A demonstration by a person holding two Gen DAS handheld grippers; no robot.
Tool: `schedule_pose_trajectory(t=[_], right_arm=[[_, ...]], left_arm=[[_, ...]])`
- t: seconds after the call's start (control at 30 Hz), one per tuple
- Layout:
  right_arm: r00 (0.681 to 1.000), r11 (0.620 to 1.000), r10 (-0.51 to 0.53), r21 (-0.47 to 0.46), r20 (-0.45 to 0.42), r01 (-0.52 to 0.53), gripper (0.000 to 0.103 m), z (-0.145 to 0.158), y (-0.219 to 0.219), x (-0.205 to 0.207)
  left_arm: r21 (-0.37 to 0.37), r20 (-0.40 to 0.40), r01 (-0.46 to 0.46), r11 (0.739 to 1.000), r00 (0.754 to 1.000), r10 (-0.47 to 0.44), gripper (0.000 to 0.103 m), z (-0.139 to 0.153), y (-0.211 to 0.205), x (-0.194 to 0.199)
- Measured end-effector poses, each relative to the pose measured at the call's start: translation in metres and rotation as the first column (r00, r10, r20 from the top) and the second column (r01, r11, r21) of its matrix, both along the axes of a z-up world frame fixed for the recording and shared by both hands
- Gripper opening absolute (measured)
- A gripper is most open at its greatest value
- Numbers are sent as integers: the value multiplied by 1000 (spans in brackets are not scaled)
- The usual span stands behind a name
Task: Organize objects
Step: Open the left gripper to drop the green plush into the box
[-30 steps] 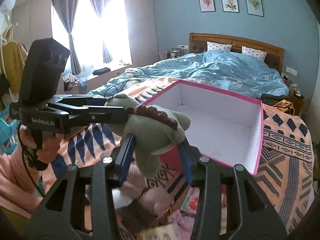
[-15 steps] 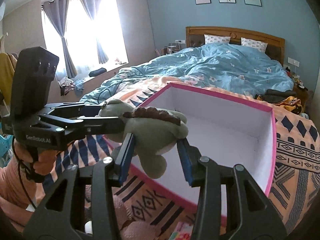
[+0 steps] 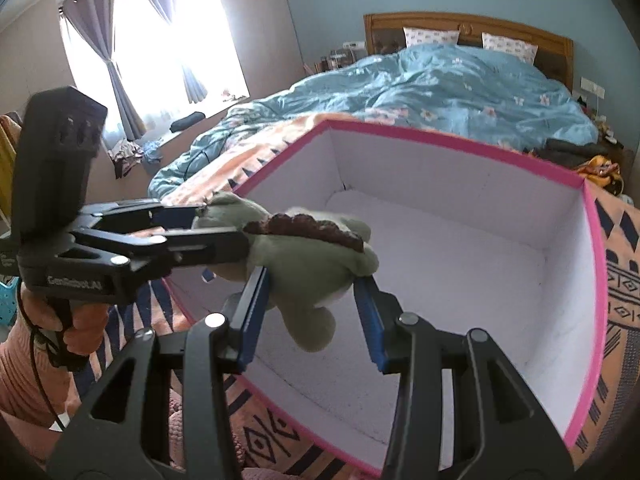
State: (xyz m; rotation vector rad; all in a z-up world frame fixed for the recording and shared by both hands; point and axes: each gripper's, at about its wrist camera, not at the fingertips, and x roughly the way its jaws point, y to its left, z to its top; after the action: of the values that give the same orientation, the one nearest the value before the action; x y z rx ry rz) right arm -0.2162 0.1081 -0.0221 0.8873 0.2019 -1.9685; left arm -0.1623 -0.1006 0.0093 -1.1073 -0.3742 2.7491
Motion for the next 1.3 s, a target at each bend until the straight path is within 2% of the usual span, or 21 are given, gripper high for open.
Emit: schedule_pose_trajectory(t=[0.2,0.3,0.4,0.5,0.6,0.73,0.83,0.93,1.13,1.3], right_arm=[[999,998,-22,53,29,21,46,-17,-5,-6],[998,996,-50,77,33,48,50,-21,-6,-8],[997,995,-70,72,27,68,50,-20,0,-7],[996,995,-86,50,10,86,51,-13,7,-4],[996,996,-92,19,-15,93,57,-3,19,6],[995,995,-91,-37,-46,89,59,13,42,28],[993,993,-95,-75,-63,90,63,21,58,45],[992,989,-102,-114,-73,94,64,29,77,62],[995,989,-69,-133,-74,59,64,27,98,101],[997,994,-22,-105,-69,15,64,11,105,132]], left_arm=[[-32,-5,-4,999,1000,4,64,0,3,1],[-39,-13,-15,999,1000,15,64,1,4,3],[-43,-37,-21,999,999,20,64,4,4,10],[-34,-80,-1,999,997,-1,67,9,5,21],[-19,-130,21,1000,991,-23,83,17,8,36],[-18,-201,47,999,978,-50,87,27,13,58],[-2,-229,70,998,971,-68,88,30,16,74],[-17,-243,92,996,965,-94,88,30,24,89],[-58,-228,142,988,962,-152,88,15,43,117],[-34,-195,182,983,963,-185,88,-4,49,140]])
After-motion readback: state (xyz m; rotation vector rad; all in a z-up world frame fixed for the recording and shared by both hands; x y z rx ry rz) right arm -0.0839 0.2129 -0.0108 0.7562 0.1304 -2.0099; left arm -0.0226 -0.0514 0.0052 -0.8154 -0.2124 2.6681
